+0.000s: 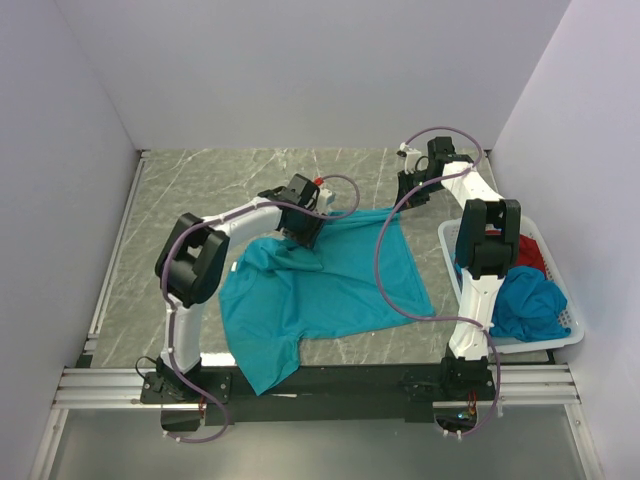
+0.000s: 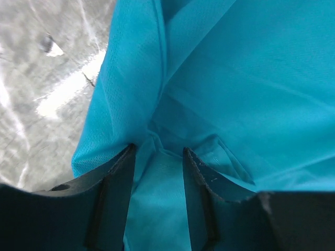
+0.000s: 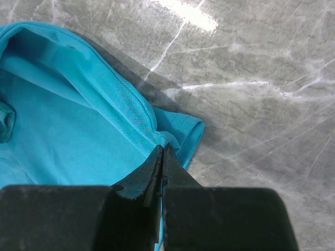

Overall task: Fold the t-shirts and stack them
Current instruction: Flatten the tshirt out

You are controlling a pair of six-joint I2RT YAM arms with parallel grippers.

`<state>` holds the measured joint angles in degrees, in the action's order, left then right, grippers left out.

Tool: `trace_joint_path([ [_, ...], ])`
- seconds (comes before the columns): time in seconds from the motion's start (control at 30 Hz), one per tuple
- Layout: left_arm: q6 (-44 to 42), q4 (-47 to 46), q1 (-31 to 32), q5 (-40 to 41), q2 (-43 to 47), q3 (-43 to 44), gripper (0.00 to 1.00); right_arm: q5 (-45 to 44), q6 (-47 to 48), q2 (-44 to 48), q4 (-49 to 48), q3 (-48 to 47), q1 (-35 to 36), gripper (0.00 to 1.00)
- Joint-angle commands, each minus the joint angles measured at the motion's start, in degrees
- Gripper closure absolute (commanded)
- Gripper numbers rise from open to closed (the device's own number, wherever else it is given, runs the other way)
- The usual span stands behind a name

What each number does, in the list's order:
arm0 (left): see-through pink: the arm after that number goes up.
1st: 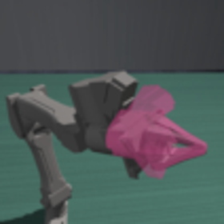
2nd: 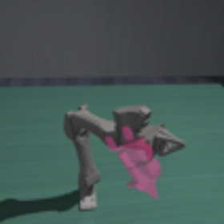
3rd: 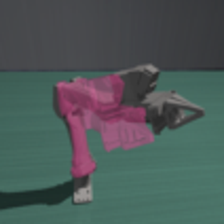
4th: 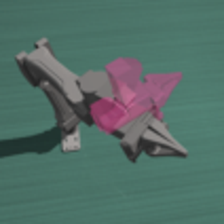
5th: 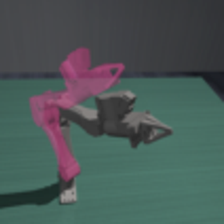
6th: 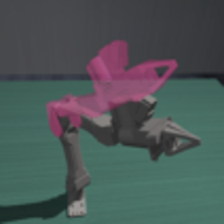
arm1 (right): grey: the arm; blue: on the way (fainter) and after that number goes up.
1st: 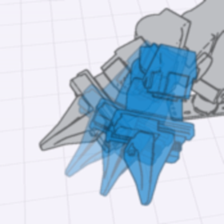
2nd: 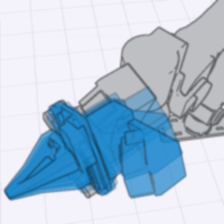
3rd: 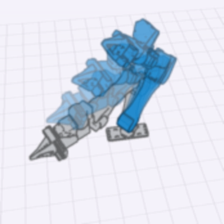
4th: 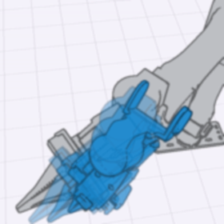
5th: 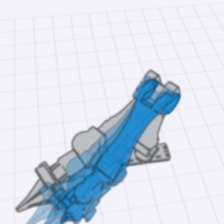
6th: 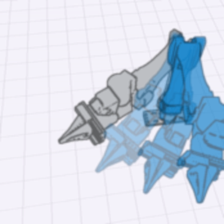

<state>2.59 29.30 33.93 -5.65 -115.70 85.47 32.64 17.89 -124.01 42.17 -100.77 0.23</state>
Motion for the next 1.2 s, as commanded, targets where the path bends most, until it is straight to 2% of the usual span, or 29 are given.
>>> trace_joint_path([
  [0.0,-1.18,1.37,-0.18,0.38,-2.15,2.85,0.53,0.84,0.83,1.40,0.72,0.14,0.03,1.00],
  [0.33,-1.18,1.64,-0.80,-1.03,-4.09,2.95,0.58,0.76,0.83,1.22,0.72,0.05,0.03,1.00],
  [0.4,-1.01,1.29,-0.80,-1.03,-3.92,2.51,0.66,0.84,0.83,1.31,0.63,0.05,0.04,1.00],
  [0.47,-0.92,0.85,-0.80,-0.86,-3.48,2.07,0.69,0.84,0.83,1.40,0.63,0.05,0.04,1.00],
  [0.5,-0.83,0.41,-0.80,-0.51,-2.61,1.98,0.73,0.84,0.74,1.40,0.63,-0.04,0.03,1.00],
  [0.57,-0.48,-0.12,-0.80,0.11,-1.38,1.98,0.76,0.76,0.83,1.40,0.63,0.05,0.03,1.00],
  [0.67,0.22,-1.08,-0.89,1.17,1.61,2.07,0.85,0.84,0.83,1.40,0.72,0.05,0.03,1.00],
  [0.7,0.66,-1.70,-0.80,1.34,3.18,2.07,0.92,0.84,0.83,1.31,0.72,0.05,0.03,1.00],
  [0.73,0.84,-1.96,-0.80,1.43,4.07,1.89,0.92,0.84,0.83,1.31,0.89,-0.04,0.03,1.00],
  [0.93,1.89,-3.02,-0.80,-0.24,7.94,0.05,0.84,0.93,0.92,1.40,0.89,-0.04,0.12,1.00],
  [0.97,1.98,-3.11,-0.80,-0.76,8.21,-0.56,0.79,1.02,0.92,1.31,0.89,-0.04,0.12,1.00],
  [1.17,2.33,-4.16,-0.80,-2.26,6.98,-2.76,0.72,1.19,0.92,1.57,0.98,-0.13,0.03,1.00],
])
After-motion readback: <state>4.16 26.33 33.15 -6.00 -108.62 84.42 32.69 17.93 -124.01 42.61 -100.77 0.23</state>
